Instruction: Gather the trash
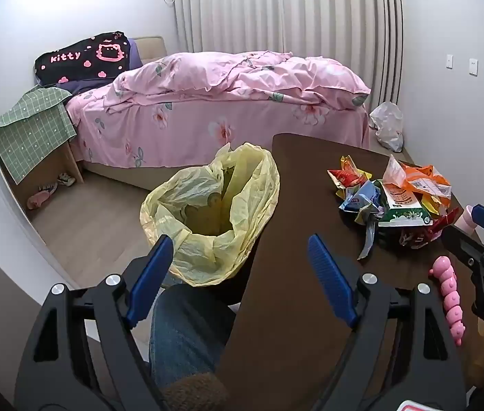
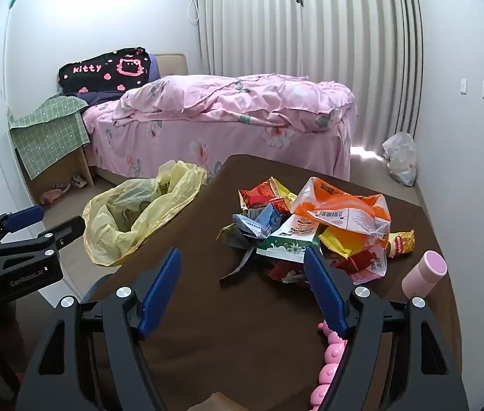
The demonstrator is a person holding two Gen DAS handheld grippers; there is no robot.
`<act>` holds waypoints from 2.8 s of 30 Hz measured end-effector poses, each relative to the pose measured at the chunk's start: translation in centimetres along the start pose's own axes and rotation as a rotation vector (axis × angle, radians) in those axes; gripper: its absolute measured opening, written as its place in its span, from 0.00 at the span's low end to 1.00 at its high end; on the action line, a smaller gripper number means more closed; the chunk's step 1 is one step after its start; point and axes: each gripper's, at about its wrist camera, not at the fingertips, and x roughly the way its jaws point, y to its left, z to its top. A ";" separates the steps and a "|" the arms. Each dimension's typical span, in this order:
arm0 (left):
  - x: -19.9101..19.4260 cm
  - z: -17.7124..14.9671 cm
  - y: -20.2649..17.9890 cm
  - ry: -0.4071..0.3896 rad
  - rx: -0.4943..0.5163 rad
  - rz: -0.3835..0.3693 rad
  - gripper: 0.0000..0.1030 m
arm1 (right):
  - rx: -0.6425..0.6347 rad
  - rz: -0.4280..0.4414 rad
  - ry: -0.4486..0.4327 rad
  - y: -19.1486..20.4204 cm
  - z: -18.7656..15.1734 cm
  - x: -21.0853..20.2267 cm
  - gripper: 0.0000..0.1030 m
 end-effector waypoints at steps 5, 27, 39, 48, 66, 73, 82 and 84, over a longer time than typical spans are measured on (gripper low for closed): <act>0.0 0.0 0.0 -0.004 0.004 0.003 0.75 | -0.004 -0.006 -0.001 -0.1 -0.1 -0.1 0.68; -1.1 0.5 -0.2 -0.024 0.001 0.012 0.75 | 0.017 0.012 -0.010 0.0 0.1 -0.1 0.68; -0.9 0.1 -0.3 -0.022 0.007 0.009 0.75 | 0.013 0.011 -0.009 0.3 0.2 -0.1 0.68; -0.9 0.1 -0.2 -0.022 0.008 0.009 0.75 | 0.013 0.013 -0.010 0.3 0.1 -0.1 0.68; -0.8 0.0 -0.2 -0.021 0.007 0.009 0.75 | 0.014 0.011 -0.012 0.3 0.1 -0.2 0.68; -0.9 0.0 -0.2 -0.022 0.006 0.009 0.75 | 0.014 0.011 -0.013 0.3 0.1 -0.1 0.68; -0.8 0.0 -0.2 -0.021 0.006 0.009 0.75 | 0.014 0.012 -0.012 0.3 0.0 -0.1 0.68; -0.8 0.0 -0.2 -0.019 0.006 0.009 0.75 | 0.014 0.012 -0.012 0.4 0.1 -0.2 0.68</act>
